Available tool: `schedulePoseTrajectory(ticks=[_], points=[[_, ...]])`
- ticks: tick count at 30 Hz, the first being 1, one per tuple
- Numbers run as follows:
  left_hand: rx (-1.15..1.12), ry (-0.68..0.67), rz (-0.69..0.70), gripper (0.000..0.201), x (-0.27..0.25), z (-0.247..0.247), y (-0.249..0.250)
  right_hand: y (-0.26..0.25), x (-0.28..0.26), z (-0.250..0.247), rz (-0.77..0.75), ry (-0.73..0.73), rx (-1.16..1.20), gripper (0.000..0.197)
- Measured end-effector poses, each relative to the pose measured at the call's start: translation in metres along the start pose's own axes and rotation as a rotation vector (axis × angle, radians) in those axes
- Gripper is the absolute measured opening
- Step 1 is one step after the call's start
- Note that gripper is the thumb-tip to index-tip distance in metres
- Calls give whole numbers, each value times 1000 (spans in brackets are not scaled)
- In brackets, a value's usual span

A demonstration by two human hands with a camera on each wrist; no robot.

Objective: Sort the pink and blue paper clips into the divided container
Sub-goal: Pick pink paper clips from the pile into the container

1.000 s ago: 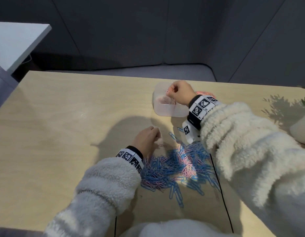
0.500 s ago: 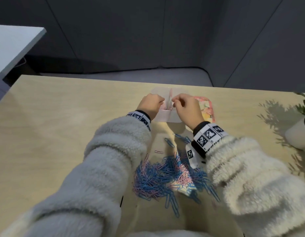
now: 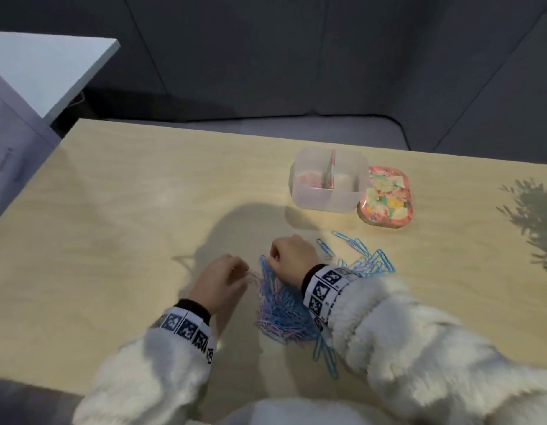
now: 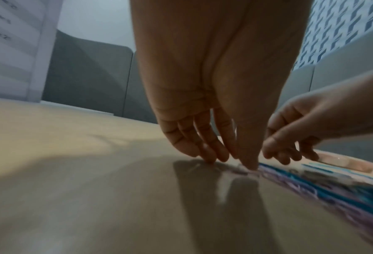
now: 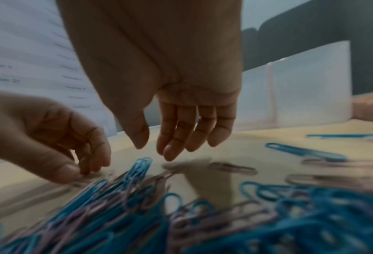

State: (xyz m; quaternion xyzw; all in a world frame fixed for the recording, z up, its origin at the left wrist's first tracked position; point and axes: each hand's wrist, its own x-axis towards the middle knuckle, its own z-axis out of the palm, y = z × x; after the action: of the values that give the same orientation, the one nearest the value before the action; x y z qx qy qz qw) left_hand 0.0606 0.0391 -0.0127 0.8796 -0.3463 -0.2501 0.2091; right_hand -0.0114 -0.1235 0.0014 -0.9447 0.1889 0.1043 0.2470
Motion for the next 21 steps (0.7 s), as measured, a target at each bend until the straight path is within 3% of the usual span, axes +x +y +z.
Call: schedulePoseTrajectory(ticks=[5,9,13,18,21], points=[[8,21,68,34,-10,9,-4,-12,-2,16,30,7,-96,24],[92,10,123,28,-1,9,1,-1,1,15,176,-32,99,18],[130,-8,147,18,6,5,8,10,5,1,177,-14,127,14],[184,-63,141,12,11,4,12,42,16,-24,255,69,402,10],[188,-71,155,12,12,5,12,63,17,-29,277,65,384,20]])
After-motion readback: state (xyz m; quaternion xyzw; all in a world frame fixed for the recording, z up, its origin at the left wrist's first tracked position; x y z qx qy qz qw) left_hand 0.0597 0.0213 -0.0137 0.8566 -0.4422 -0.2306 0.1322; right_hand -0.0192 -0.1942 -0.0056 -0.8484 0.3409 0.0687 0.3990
